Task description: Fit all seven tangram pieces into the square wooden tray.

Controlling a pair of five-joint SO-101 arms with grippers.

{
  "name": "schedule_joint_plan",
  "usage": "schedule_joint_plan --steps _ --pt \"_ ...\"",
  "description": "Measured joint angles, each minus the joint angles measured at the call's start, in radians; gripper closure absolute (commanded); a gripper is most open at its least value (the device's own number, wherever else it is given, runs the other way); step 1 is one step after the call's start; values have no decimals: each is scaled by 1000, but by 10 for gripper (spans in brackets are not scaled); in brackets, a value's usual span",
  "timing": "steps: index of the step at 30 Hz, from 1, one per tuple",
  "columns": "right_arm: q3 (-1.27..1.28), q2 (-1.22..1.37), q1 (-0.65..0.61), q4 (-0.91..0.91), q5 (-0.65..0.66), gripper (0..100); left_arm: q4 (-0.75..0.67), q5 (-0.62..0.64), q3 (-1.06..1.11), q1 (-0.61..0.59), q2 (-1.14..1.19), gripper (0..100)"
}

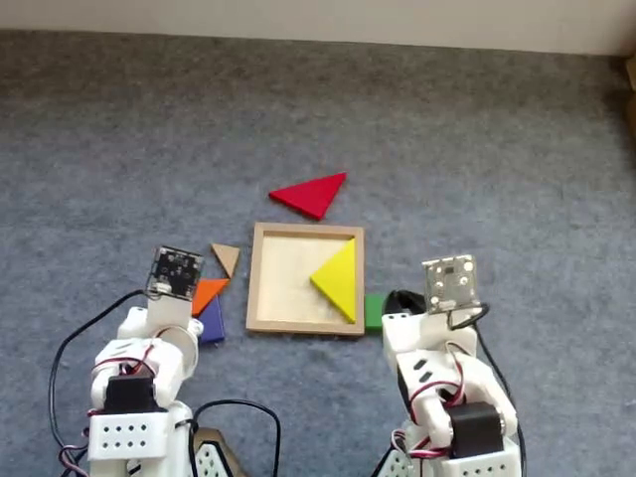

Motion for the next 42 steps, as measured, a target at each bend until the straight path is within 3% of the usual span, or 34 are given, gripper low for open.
schedule_joint_plan --steps 7,14,21,25,31,35,42 --pt "126 2 8 -44 0 970 0 0 0 69 0 994" --pt "143 5 115 -48 3 970 80 0 0 64 0 993" --pt "193 6 133 -48 3 970 121 0 -52 31 -2 994" --pt "193 6 133 -48 3 970 121 0 -141 -32 -2 994" --pt "193 6 133 -48 3 970 121 -9 -327 -35 -2 992" --pt "193 6 133 -48 3 970 86 -121 -422 -34 -3 992" --pt "193 6 133 -48 3 970 57 -173 -591 63 126 912"
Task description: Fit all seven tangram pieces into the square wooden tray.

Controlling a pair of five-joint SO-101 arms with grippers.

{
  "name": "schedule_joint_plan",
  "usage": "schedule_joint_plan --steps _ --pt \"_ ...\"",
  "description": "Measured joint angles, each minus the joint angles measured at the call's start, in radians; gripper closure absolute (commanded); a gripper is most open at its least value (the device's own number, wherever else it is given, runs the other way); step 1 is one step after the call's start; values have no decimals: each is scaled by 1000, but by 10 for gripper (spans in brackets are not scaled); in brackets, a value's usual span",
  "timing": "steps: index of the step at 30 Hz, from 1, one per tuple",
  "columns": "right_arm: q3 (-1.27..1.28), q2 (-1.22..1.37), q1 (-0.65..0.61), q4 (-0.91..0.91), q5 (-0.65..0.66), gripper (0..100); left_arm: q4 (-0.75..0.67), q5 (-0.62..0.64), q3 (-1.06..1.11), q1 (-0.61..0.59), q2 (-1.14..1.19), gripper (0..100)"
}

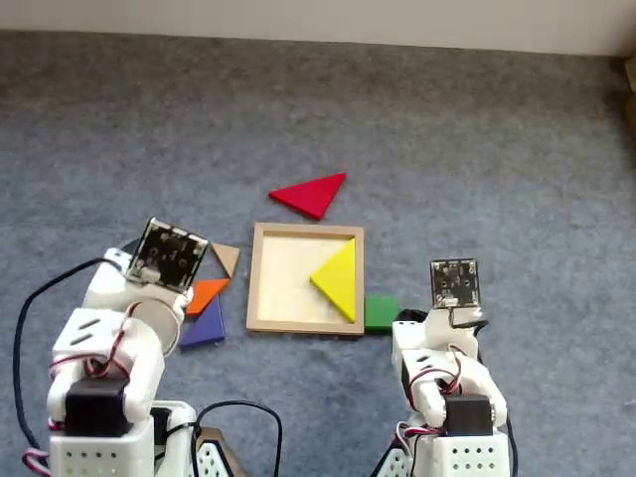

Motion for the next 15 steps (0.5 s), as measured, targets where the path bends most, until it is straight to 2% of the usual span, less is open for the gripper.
schedule_joint_plan --steps 10,15 --pt "0 0 17 0 6 970 -8 -14 -397 104 620 761" --pt "0 0 37 0 6 970 -12 -17 -592 163 937 716"
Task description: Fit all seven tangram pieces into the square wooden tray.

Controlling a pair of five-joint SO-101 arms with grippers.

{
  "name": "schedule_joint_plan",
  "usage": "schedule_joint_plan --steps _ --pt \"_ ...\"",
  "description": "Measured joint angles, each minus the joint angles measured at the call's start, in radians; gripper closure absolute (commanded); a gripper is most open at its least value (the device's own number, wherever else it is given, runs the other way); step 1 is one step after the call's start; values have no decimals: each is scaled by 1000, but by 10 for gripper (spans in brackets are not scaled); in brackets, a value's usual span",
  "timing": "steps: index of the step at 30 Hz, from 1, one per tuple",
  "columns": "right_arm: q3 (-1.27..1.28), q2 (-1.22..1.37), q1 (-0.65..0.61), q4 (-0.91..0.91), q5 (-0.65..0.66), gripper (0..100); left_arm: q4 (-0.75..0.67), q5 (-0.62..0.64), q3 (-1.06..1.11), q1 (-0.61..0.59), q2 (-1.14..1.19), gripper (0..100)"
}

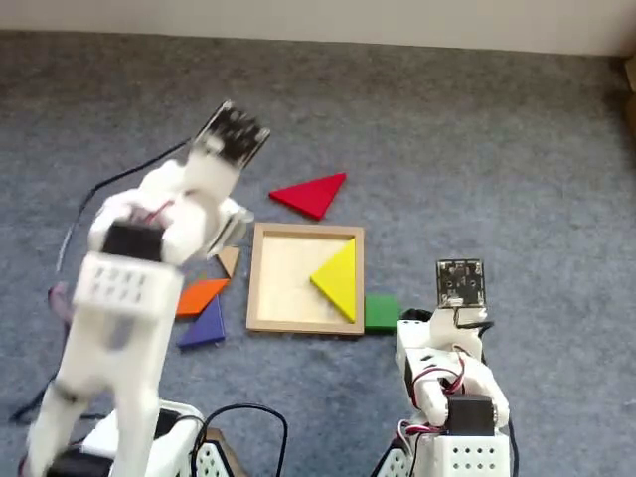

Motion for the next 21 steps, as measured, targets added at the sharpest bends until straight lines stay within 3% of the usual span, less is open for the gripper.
schedule_joint_plan --steps 12,21 --pt "0 0 3 0 0 970 -2 -196 -470 110 669 712" --pt "0 0 3 0 0 970 28 -206 -772 166 1013 712"
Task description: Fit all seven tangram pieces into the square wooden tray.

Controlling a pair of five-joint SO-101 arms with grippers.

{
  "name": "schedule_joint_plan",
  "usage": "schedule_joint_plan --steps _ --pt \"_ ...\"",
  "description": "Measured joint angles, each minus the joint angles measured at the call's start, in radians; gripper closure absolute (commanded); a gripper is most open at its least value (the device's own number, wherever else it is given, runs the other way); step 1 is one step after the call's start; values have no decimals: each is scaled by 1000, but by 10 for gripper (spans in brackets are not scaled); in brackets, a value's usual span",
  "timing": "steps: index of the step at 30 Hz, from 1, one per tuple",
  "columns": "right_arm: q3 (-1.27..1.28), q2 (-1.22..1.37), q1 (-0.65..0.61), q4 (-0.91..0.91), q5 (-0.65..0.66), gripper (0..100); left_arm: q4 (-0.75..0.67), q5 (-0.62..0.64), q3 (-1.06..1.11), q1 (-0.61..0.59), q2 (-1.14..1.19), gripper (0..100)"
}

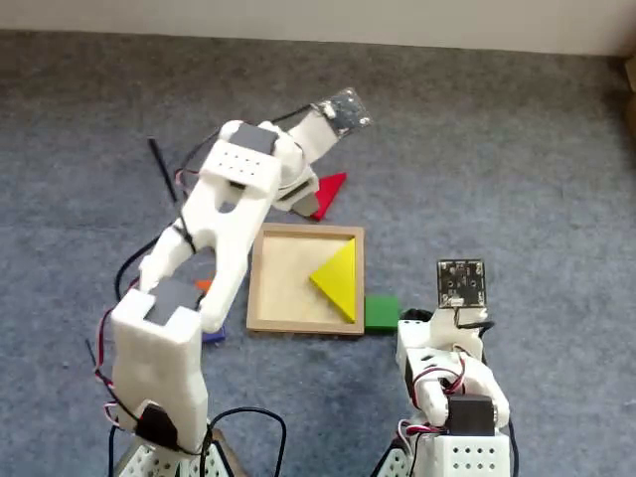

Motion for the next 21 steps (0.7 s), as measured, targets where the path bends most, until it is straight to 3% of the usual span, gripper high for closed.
schedule_joint_plan --steps 21 --pt "0 0 0 0 0 970 233 -6 -603 8 516 712"
